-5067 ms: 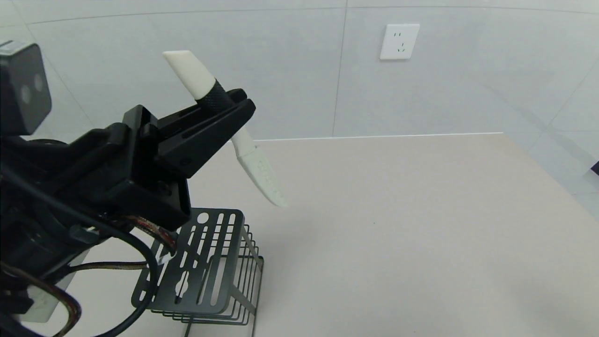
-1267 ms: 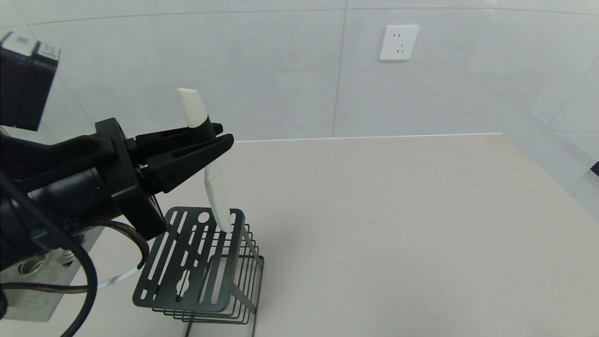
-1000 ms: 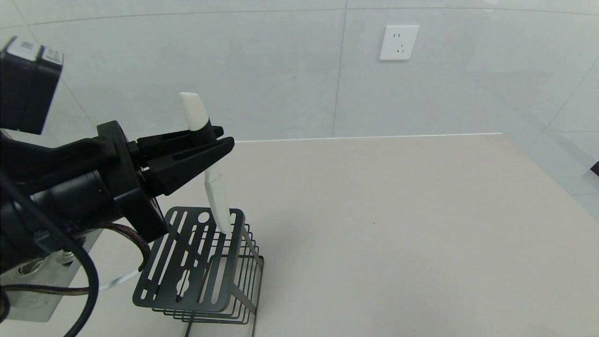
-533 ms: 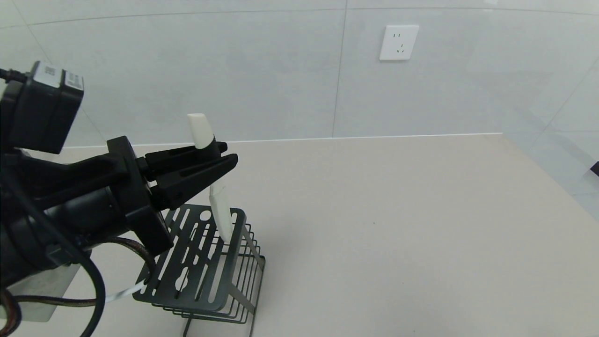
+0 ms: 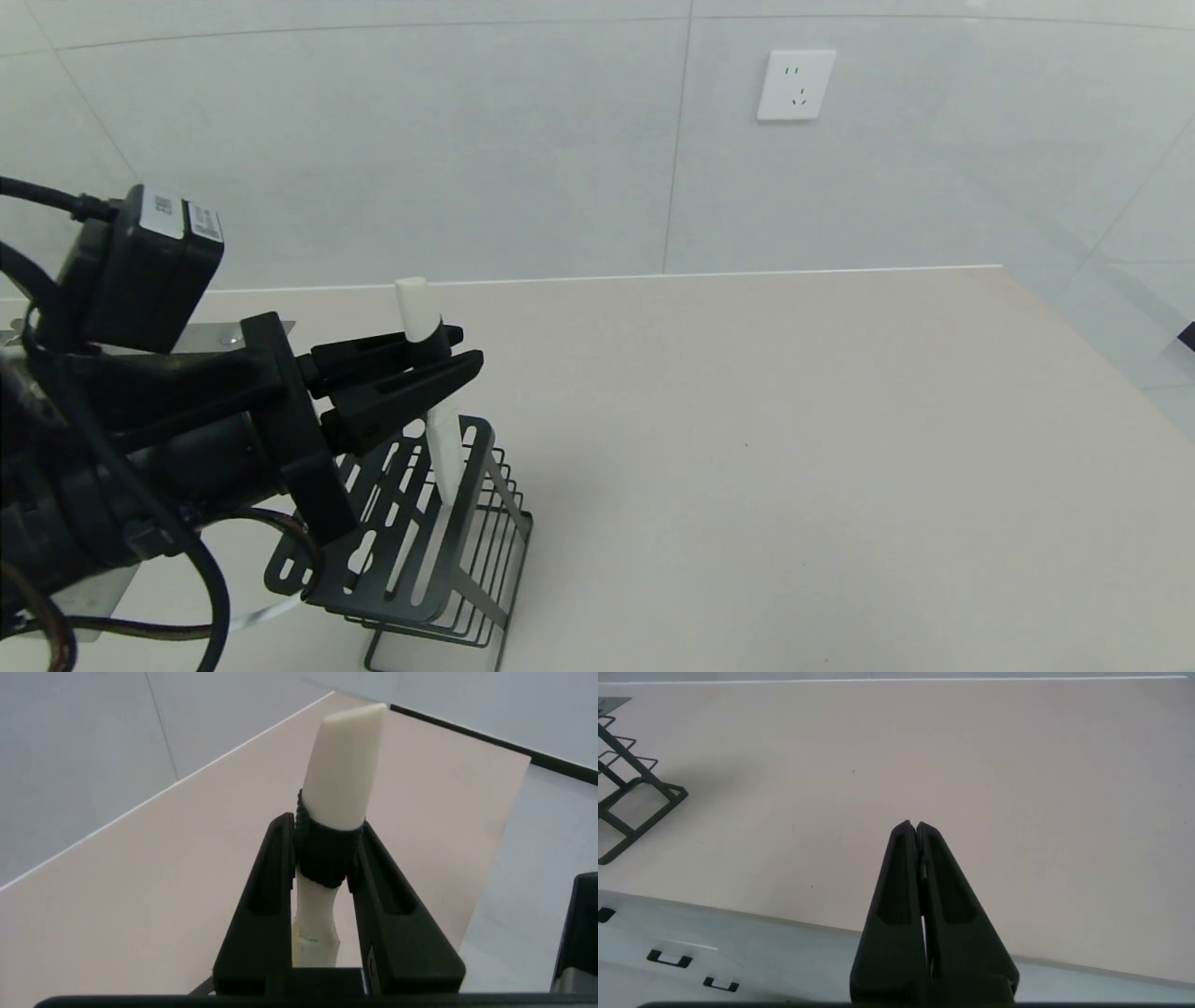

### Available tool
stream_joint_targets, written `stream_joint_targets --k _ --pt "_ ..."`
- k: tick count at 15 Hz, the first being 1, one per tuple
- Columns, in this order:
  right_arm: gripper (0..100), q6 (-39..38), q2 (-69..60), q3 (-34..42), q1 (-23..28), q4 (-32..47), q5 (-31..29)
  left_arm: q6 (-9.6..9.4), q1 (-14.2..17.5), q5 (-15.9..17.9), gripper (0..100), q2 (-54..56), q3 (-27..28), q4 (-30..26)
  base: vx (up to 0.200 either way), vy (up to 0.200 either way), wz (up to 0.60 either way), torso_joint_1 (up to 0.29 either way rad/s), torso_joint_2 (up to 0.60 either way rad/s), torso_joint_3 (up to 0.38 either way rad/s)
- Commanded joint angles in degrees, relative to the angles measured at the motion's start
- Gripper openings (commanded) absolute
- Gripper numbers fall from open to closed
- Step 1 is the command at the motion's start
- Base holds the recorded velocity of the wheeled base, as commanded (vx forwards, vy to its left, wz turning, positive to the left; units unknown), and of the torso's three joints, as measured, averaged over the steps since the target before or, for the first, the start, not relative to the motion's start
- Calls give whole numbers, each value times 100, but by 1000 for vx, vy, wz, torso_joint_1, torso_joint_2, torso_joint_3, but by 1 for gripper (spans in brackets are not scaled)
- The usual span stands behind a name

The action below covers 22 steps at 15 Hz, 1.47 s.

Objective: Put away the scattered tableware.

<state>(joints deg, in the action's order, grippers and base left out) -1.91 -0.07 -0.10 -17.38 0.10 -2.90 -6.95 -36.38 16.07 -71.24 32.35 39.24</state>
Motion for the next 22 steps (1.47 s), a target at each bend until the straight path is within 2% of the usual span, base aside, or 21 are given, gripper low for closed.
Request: stream_joint_targets --k 1,15,22 --pt "0 -2 7 1 -2 -1 0 9 -1 2 0 -21 -27 -4 0 0 0 0 0 0" --pt "0 7 7 1 -2 -1 0 9 78 10 0 -320 -440 -4 0 0 0 0 0 0" --pt "0 7 7 1 -2 -1 0 9 78 10 0 -390 -458 -13 0 0 0 0 0 0"
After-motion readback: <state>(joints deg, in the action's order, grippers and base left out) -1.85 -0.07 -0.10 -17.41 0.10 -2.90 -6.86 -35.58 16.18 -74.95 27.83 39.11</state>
